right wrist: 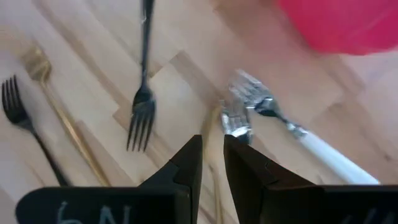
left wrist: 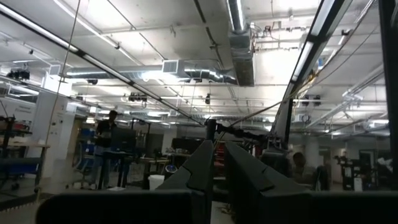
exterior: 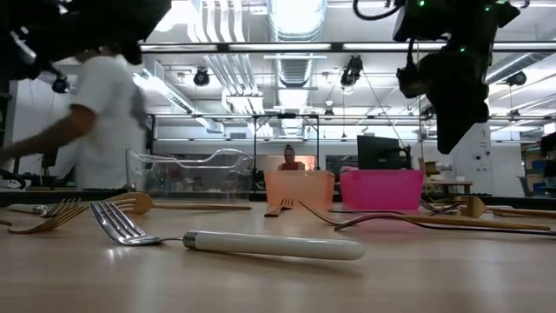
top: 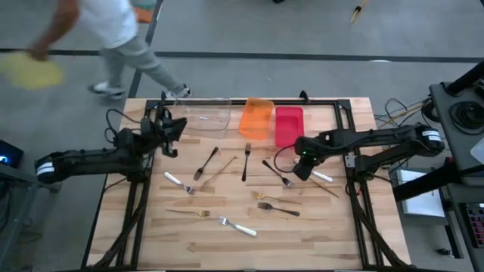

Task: Sort silverware by color (type)
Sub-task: Put the gold fork into the transparent bin

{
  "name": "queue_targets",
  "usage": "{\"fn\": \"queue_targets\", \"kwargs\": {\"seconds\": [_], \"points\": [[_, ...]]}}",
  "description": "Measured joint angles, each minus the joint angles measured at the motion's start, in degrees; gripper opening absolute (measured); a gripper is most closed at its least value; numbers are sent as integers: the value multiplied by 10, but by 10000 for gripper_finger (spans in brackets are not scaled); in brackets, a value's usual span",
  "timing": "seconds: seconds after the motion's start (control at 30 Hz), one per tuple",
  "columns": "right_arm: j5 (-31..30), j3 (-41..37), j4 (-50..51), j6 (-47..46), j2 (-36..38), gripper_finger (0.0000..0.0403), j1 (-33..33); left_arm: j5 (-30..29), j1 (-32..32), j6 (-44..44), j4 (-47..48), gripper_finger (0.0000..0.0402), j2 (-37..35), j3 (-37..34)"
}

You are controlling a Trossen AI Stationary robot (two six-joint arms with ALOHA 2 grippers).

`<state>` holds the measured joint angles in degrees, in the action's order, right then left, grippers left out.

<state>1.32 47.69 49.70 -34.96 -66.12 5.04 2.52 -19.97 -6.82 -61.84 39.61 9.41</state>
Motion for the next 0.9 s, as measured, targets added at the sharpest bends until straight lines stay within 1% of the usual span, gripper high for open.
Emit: {"fn": "queue_targets", "kwargs": {"seconds": [0.1, 0.23, 0.3, 0.47, 0.6, 0.7, 0.8, 0.9], "points": [[17, 4, 7, -17, -28, 59, 0, 0, 0, 36, 22, 22, 42, 44], [110, 3, 11, -62, -64, 59, -8, 0, 0, 86, 89, 22, 88, 95], [127, 2, 16, -81, -81, 59, -22, 0, 0, 98, 127, 22, 104, 114], [126, 1, 40, -94, -117, 59, -66, 0, 0, 116, 189, 22, 125, 139], [101, 1, 44, -124, -140, 59, -84, 0, 0, 135, 195, 22, 126, 141], [101, 1, 44, -128, -154, 63, -84, 0, 0, 149, 195, 22, 120, 141], [101, 1, 44, -125, -162, 81, -84, 0, 0, 153, 195, 22, 114, 141], [88, 1, 45, -117, -163, 107, -84, 0, 0, 153, 198, 22, 111, 138]]}}
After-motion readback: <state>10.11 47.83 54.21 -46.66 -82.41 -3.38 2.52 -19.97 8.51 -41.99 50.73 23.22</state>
